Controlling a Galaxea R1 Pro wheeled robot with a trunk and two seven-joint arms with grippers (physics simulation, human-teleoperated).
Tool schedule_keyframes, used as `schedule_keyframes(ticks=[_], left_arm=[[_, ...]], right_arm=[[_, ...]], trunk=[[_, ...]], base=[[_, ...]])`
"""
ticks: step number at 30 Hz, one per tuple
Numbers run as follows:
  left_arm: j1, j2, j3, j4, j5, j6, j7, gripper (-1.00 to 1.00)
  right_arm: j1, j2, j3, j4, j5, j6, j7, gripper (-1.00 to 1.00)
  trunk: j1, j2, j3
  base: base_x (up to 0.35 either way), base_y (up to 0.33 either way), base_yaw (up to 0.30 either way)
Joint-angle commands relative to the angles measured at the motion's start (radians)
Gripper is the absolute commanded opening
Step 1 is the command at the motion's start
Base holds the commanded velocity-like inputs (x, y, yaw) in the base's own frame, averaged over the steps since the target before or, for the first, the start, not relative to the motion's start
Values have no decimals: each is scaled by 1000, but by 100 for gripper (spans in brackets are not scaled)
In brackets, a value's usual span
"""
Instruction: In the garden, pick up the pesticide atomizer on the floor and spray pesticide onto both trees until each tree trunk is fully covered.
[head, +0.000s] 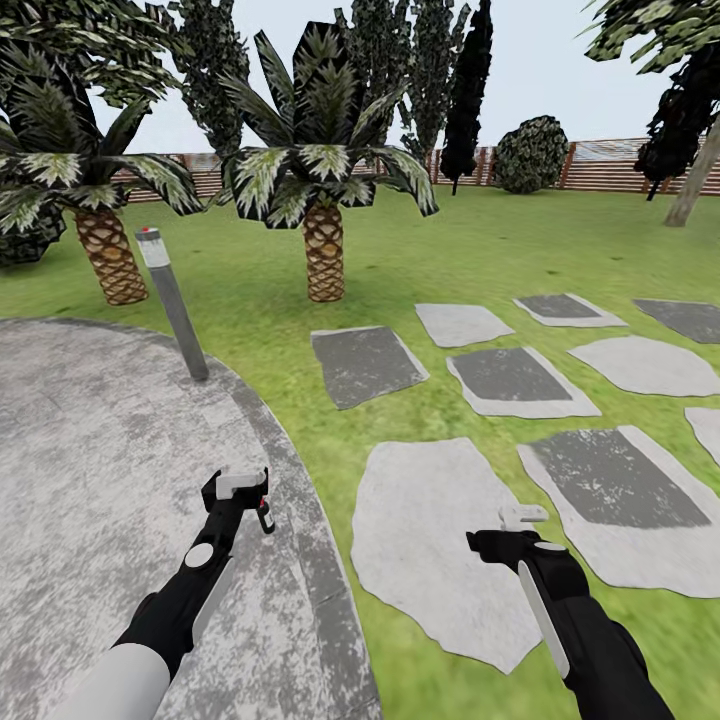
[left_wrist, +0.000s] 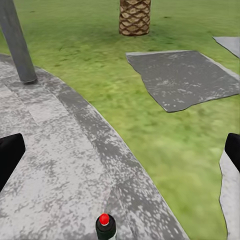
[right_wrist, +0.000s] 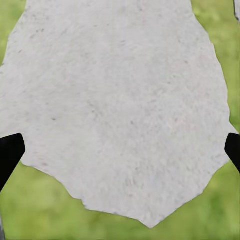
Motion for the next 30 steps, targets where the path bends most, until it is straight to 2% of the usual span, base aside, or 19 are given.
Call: schedule_keyframes(ticks=[1,9,18,30], left_arm=[[0,0,0,0,0,0,0,100],[0,0,0,0,0,0,0,100],[0,-1,0,0,0,0,0,100],[0,-1,0,0,0,0,0,100]], right_arm=[[0,0,0,0,0,0,0,100],[0,0,-1,0,0,0,0,100],[0,1,-2,0,-1,0,0,100],[0,1,-2,0,-1,-1,0,100]], trunk=[[0,0,0],[0,0,-4],[0,0,-21],[6,-3,-85]], base=[[4,0,-1],[0,0,0],[0,0,0],[0,0,0]])
